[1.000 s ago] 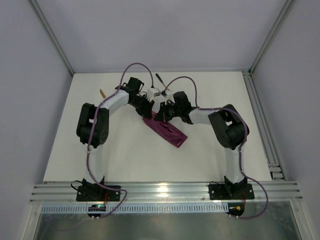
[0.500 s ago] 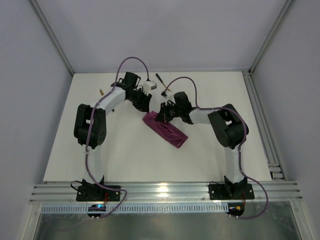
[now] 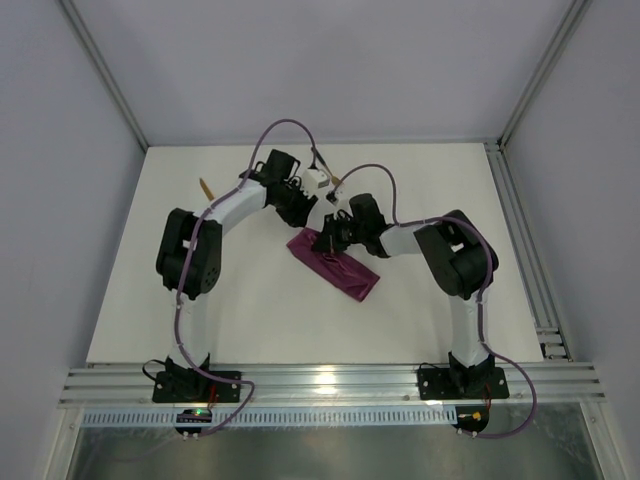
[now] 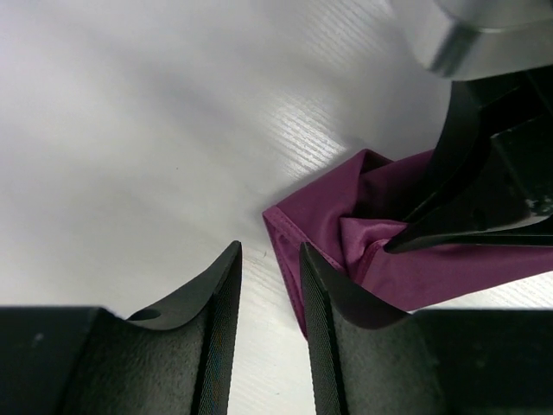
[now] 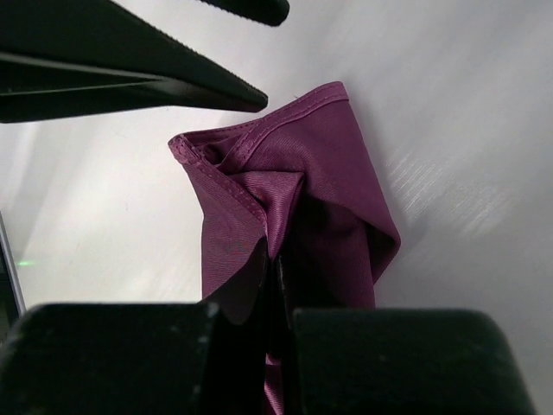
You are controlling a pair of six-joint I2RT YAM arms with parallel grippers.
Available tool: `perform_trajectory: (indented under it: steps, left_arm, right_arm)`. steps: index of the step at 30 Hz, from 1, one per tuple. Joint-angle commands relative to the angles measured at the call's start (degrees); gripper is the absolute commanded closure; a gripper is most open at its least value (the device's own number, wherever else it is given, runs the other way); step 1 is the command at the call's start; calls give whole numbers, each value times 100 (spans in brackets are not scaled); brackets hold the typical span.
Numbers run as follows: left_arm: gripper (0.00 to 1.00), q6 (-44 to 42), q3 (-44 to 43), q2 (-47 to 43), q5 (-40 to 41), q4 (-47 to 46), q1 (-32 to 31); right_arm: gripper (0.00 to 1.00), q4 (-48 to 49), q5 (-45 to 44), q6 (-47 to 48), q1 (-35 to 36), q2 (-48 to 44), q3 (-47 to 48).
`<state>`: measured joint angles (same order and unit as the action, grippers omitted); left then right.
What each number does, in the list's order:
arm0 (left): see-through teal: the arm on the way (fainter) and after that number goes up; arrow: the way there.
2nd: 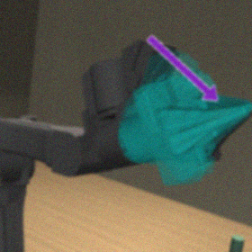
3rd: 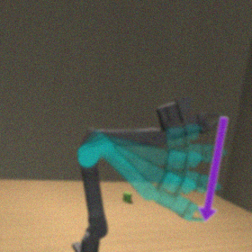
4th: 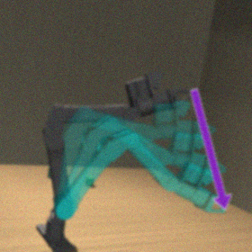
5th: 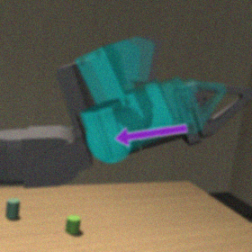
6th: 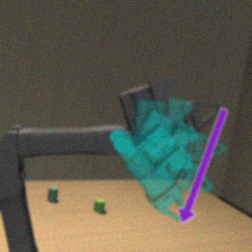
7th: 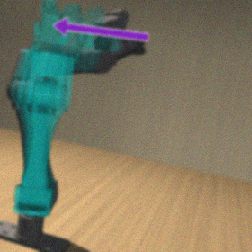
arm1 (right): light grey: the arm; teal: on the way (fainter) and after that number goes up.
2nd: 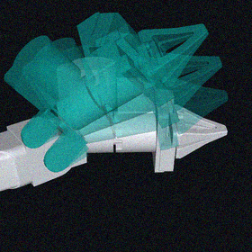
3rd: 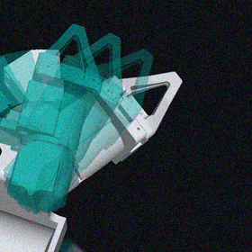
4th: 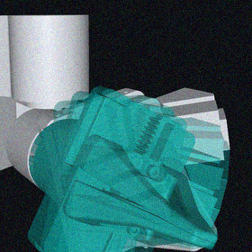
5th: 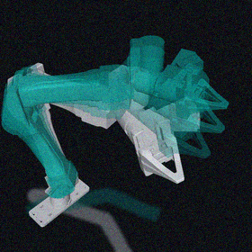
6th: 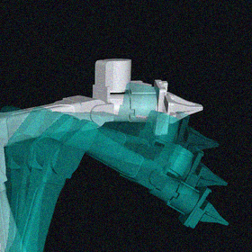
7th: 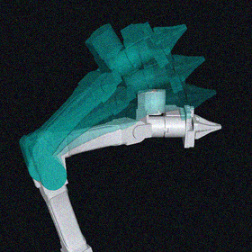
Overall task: Fold the napkin into a case and place the utensils inside
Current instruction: Smooth out the smaller rectangle-folded napkin at the center of the board.
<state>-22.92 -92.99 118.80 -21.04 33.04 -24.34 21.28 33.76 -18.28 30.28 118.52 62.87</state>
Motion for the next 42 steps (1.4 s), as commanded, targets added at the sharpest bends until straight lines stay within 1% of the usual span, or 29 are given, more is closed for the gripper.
perform_trajectory:
  steps: [1,4,7,8,11,16,19,21,22,23,24,27,29,31,35,36,37,38,40,42]
  left_arm:
    - [65,-177,-115,73,-67,132,-18]
    - [62,-423,342,-94,-85,186,-150]
    - [60,-564,720,-269,170,-51,-282]
    - [60,-573,773,-287,309,-104,-308]
    - [59,-643,826,-261,320,-122,-414]
    - [58,-784,905,-340,-172,290,-475]
    - [57,-671,1063,-638,64,152,-423]
    - [57,-268,959,-692,-31,89,-239]
    - [57,-118,802,-701,-136,98,-12]
    - [57,205,722,-709,-233,89,121]
    - [57,330,634,-701,-539,98,253]
    - [57,507,484,-771,-980,98,693]
    - [57,420,519,-867,-1314,106,851]
    - [56,52,598,-1017,-1542,220,852]
    - [49,-686,756,-1114,-1939,720,825]
    - [48,-949,817,-1088,-1913,800,799]
    - [47,-1038,844,-1079,-1817,844,738]
    - [41,-1083,887,-1052,-1773,827,703]
    - [39,-1145,984,-1008,-1641,705,589]
    - [39,-1092,1011,-956,-1246,407,483]
  right_arm:
    - [96,34,-264,-297,127,-285,-345]
    - [96,96,-335,-492,153,-347,-486]
    - [96,184,-344,-703,145,-347,-496]
    - [96,45,-344,-712,145,-338,-452]
    - [96,-333,-379,-782,145,-268,-206]
    - [96,-493,-326,-1080,110,-207,-109]
    - [96,-511,-274,-1256,66,-215,-152]
    - [96,-493,-256,-1257,57,-250,-196]
    - [96,-458,-186,-1239,57,-285,-196]
    - [96,-432,-151,-1230,65,-312,-188]
    - [96,-405,-98,-1213,57,-321,-161]
    - [96,-457,52,-1125,57,-312,14]
    - [96,-537,96,-1081,30,-321,76]
    - [96,-546,148,-1081,-5,-312,155]
    - [96,-616,280,-1055,-84,-268,304]
    - [96,-642,333,-1054,-93,-242,322]
    - [96,-651,351,-1028,-93,-233,348]
    - [96,-677,377,-1002,-110,-215,409]
    - [95,-800,377,-949,-128,-189,489]
    - [94,-966,386,-826,-119,-163,612]
